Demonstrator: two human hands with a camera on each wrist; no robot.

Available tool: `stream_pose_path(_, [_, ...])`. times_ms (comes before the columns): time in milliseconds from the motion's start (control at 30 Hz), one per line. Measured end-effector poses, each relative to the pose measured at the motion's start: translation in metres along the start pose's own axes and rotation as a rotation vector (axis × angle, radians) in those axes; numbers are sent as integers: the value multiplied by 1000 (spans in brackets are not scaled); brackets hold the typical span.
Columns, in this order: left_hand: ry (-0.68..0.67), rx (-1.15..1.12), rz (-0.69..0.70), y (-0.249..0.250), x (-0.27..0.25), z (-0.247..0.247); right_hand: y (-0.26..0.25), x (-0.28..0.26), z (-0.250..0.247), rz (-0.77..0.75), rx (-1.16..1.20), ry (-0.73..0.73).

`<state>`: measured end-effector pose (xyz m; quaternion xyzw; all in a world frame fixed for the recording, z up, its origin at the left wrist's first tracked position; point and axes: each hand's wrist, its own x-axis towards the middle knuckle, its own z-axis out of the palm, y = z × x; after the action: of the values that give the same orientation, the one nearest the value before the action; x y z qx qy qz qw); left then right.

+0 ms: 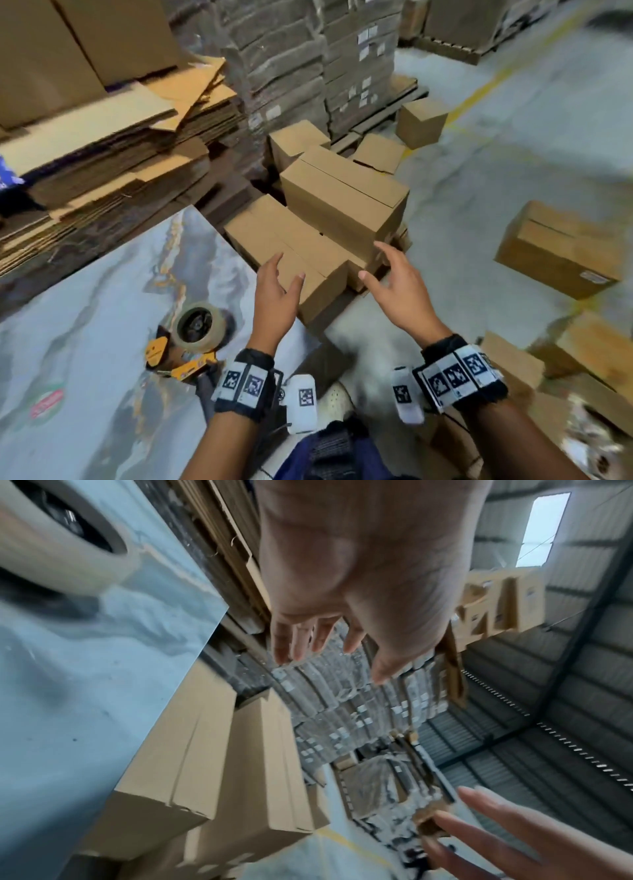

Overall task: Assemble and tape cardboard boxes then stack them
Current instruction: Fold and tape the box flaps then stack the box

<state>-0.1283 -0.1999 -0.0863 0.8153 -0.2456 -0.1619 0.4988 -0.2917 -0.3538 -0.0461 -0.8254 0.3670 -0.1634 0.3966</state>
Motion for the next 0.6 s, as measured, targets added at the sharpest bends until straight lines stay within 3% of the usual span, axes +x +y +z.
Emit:
stream_pose_path(133, [0, 110, -112, -14, 48, 39, 34, 59, 0, 90, -73, -96])
stream_pose_path(367, [-33, 241, -315, -42, 114, 81, 68, 157, 24, 92, -209, -302])
stream_pose_path(600, [40, -29, -636, -97, 174, 106, 106, 260, 85, 183, -245, -528])
